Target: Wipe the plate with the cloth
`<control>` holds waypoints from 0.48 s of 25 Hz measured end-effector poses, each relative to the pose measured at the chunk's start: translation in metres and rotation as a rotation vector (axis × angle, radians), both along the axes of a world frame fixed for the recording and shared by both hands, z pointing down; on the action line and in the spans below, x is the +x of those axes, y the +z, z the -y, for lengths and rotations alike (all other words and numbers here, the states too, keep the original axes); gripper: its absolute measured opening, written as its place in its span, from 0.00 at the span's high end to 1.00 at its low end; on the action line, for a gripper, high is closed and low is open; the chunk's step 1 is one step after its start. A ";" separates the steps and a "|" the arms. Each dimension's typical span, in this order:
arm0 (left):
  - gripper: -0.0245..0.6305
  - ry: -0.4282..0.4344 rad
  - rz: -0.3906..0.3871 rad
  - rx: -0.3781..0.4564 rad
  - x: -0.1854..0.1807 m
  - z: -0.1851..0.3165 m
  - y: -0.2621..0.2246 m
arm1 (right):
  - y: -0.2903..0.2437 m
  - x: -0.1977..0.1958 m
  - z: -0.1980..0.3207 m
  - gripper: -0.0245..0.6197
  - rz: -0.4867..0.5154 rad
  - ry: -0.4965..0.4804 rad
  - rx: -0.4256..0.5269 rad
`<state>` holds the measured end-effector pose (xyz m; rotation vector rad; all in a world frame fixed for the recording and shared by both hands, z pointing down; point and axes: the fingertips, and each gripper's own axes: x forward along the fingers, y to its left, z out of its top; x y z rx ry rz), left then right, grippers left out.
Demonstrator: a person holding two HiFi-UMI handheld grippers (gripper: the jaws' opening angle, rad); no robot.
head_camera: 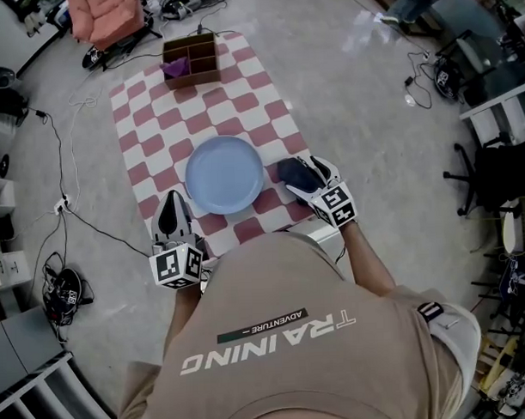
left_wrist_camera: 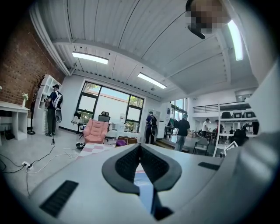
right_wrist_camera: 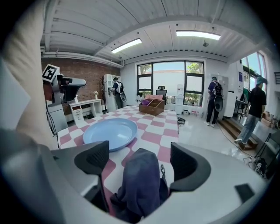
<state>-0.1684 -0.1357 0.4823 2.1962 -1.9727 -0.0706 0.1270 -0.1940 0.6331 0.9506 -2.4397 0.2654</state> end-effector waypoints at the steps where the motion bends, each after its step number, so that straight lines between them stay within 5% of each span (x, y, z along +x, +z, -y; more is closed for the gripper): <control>1: 0.94 -0.003 0.001 0.000 -0.002 -0.001 0.000 | 0.003 0.001 0.001 0.28 -0.005 0.004 -0.001; 12: 0.94 -0.057 0.018 0.001 -0.020 -0.018 -0.001 | 0.094 0.007 -0.009 0.28 -0.167 -0.055 -0.174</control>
